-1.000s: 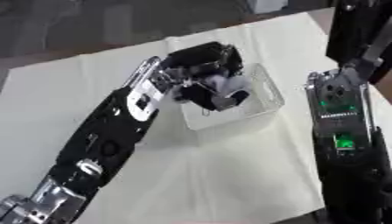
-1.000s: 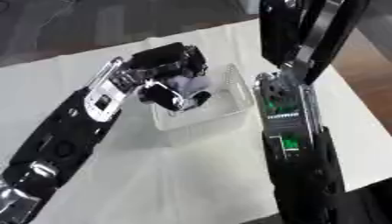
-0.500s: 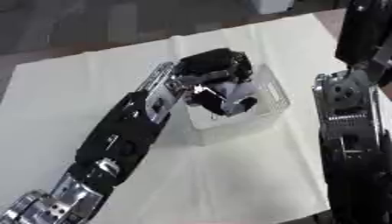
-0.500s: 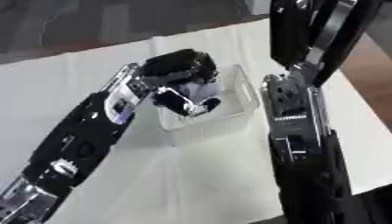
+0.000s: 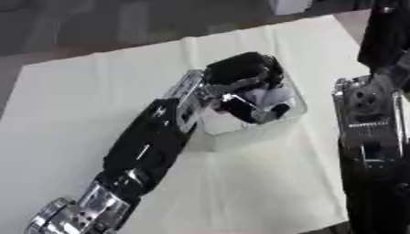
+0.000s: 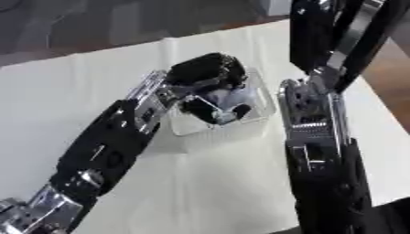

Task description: Pick up objects on the table and place them in the box.

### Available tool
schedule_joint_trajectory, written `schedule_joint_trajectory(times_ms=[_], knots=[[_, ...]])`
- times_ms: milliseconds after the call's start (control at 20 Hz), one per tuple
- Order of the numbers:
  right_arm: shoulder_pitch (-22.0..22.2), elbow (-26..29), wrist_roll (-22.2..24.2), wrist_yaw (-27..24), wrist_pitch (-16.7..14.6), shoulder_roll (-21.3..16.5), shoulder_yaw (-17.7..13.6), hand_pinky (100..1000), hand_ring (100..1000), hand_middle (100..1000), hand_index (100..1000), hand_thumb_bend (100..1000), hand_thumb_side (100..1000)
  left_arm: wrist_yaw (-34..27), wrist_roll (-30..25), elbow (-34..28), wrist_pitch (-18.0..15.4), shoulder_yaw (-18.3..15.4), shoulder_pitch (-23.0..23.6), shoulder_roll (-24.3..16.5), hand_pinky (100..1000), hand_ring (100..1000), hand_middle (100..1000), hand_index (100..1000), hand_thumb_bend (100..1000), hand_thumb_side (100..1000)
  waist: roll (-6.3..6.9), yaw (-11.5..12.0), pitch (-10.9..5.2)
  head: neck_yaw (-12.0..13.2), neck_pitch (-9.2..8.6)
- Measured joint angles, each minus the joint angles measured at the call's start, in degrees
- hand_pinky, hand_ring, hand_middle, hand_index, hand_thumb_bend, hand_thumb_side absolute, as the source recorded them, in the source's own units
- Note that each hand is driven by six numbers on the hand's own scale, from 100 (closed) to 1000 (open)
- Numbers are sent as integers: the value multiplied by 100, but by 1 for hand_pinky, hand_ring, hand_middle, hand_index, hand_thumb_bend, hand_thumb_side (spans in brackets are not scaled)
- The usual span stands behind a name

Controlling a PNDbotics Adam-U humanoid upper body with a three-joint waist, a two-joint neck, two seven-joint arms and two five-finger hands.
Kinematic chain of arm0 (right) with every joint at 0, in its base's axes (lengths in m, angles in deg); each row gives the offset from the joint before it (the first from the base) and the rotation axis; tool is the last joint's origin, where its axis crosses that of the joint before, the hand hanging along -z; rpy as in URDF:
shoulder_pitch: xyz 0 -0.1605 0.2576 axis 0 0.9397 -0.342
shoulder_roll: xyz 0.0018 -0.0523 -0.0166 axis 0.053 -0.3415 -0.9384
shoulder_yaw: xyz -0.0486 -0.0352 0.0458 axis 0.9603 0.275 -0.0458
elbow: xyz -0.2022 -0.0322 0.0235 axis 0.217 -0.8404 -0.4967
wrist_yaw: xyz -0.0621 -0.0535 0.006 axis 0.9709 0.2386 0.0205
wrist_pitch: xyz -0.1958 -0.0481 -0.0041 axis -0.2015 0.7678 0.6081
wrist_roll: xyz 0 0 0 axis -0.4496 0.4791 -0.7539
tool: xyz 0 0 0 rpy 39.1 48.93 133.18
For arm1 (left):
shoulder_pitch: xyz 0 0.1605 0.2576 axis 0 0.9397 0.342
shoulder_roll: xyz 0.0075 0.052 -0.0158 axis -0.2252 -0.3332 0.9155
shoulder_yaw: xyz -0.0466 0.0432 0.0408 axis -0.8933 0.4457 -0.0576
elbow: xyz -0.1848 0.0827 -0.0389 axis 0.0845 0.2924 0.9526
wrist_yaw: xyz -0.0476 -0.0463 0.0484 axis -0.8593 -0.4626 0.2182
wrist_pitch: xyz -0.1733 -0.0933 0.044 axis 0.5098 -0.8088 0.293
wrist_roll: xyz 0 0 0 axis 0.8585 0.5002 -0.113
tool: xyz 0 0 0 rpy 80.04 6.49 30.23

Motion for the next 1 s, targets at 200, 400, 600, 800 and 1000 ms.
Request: schedule_joint_trajectory(times_ms=[200, 400, 600, 800, 1000], knots=[[0, 0, -11, 2, -11, 23, 0, 371, 501, 642, 832, 100, 856, 344, 236, 111, -3, -35, 0, 33, 100, 100, 100, 260, 100, 585, -1, -1, 0, 6, 0], [0, 0, -15, 2, -15, 40, 0, 371, 501, 642, 832, 100, 856, 678, 458, 155, -1, -67, 0, 56, 100, 100, 100, 255, 100, 589, -7, -1, 0, 83, 0], [0, 0, -15, 2, -15, 41, 0, 371, 501, 642, 832, 100, 855, 1018, 761, 186, 25, -128, 0, 88, 100, 100, 100, 253, 100, 582, -12, -1, 0, 218, 0], [0, 0, -16, 4, -16, 41, 0, 373, 502, 642, 832, 100, 855, 1389, 1090, 305, 91, -216, 0, 130, 100, 100, 100, 253, 100, 574, -20, -1, 0, 251, 0], [0, 0, -16, 5, -17, 41, 0, 372, 501, 642, 823, 100, 855, 1739, 1362, 448, 162, -304, 0, 131, 100, 100, 100, 252, 100, 570, -20, -1, 0, 251, 0]])
